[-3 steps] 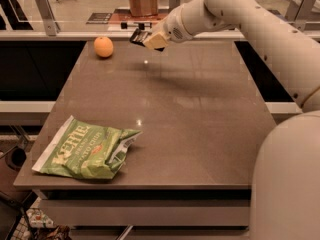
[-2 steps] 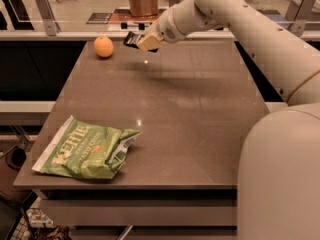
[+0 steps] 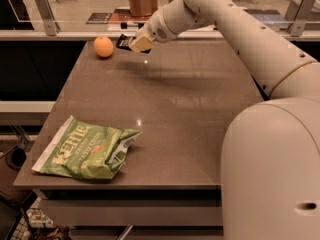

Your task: Move rxbar chocolate near orange

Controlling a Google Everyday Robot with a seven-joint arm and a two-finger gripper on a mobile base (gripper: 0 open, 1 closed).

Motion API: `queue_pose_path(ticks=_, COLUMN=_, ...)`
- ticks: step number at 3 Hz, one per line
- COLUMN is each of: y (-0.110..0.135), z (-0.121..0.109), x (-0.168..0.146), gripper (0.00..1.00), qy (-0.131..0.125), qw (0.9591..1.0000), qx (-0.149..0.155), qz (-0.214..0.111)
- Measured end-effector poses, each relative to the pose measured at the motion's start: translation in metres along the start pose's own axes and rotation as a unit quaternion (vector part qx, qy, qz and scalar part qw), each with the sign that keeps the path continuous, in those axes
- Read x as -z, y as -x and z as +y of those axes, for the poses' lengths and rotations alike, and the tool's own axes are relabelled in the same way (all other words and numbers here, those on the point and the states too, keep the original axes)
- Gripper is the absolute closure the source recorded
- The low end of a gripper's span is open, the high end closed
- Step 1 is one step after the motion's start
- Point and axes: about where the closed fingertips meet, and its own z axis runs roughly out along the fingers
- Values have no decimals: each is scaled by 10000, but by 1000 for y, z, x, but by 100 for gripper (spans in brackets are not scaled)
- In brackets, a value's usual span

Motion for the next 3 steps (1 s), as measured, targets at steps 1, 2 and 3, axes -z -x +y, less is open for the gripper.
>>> queue_pose_path(ticks=1, y=5, z=1, x=-5, gripper=100, qy=67, qw=10000, qx=53, qz=-17)
queue_pose_path(ticks=2, y=10, z=0, x=-8, gripper=82, qy=106, qw=9999, qx=85, qz=-55)
queue_pose_path(ticks=3, y=18, z=-2, x=-6, gripper=60, qy=109, qw=9998, qx=149, qz=-119)
